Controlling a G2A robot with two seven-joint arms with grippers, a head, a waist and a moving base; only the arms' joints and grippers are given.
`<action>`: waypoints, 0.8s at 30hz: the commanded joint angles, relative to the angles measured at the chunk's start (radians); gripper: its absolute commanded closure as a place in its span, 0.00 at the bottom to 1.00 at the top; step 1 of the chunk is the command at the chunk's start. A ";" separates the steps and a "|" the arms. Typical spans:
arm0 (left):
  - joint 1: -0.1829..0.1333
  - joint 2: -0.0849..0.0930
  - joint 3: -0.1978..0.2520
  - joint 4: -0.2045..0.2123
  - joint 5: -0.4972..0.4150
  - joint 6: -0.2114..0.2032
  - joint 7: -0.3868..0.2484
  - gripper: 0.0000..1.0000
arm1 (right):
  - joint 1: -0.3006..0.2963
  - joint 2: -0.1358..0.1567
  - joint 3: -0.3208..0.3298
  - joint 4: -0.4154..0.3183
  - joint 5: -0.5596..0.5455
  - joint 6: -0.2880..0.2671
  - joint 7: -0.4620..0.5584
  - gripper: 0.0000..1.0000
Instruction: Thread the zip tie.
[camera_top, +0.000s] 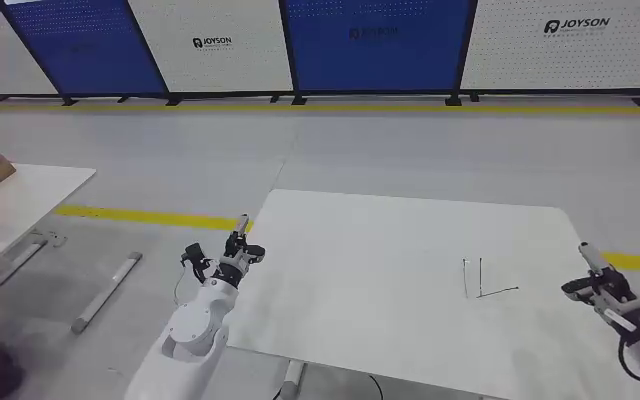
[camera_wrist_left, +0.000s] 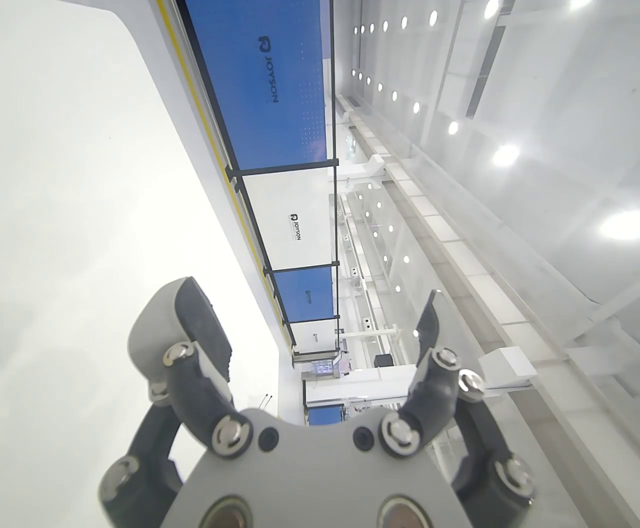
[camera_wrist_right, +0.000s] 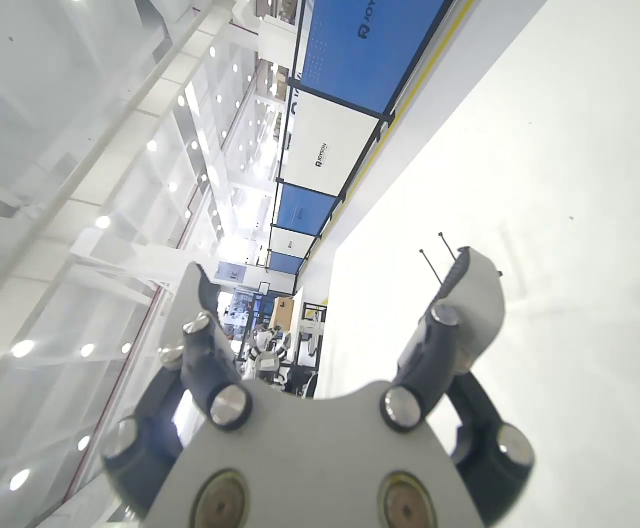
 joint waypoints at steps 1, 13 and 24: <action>0.000 0.000 0.000 0.000 0.000 0.000 0.000 0.00 | 0.002 0.001 -0.005 -0.011 0.003 -0.009 0.037 0.00; 0.000 0.000 0.000 0.000 0.000 0.000 0.000 0.00 | 0.227 0.071 0.017 0.028 -0.181 -0.062 0.575 0.00; 0.000 0.000 0.000 0.000 0.000 0.000 0.000 0.00 | 0.476 0.076 -0.275 0.410 -0.282 -0.067 0.691 0.00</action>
